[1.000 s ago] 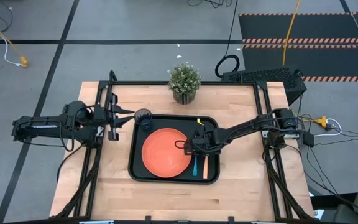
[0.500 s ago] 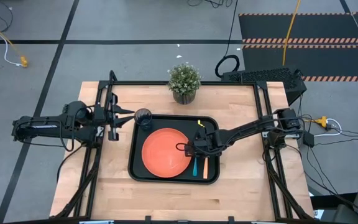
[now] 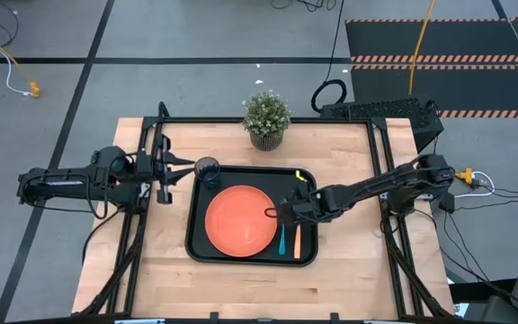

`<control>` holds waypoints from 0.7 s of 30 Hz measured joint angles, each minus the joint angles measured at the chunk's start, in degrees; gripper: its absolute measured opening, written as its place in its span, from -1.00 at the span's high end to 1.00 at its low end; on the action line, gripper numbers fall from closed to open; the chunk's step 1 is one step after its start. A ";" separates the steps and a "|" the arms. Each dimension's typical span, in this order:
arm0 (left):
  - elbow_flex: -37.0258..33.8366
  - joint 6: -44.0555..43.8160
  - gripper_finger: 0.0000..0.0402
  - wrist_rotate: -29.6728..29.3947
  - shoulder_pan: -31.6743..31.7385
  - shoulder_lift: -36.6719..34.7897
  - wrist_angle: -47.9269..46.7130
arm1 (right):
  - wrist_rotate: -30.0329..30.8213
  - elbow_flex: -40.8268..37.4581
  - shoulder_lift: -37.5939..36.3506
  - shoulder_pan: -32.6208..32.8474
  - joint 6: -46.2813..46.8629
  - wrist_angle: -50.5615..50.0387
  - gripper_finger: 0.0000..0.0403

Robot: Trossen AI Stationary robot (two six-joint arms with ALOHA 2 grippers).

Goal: Pick and place plate/cup/fork/spoon on tray

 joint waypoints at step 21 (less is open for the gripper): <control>0.00 1.24 0.61 -1.60 0.02 0.07 -2.00 | 19.57 -1.97 -3.42 15.53 4.62 -13.80 0.85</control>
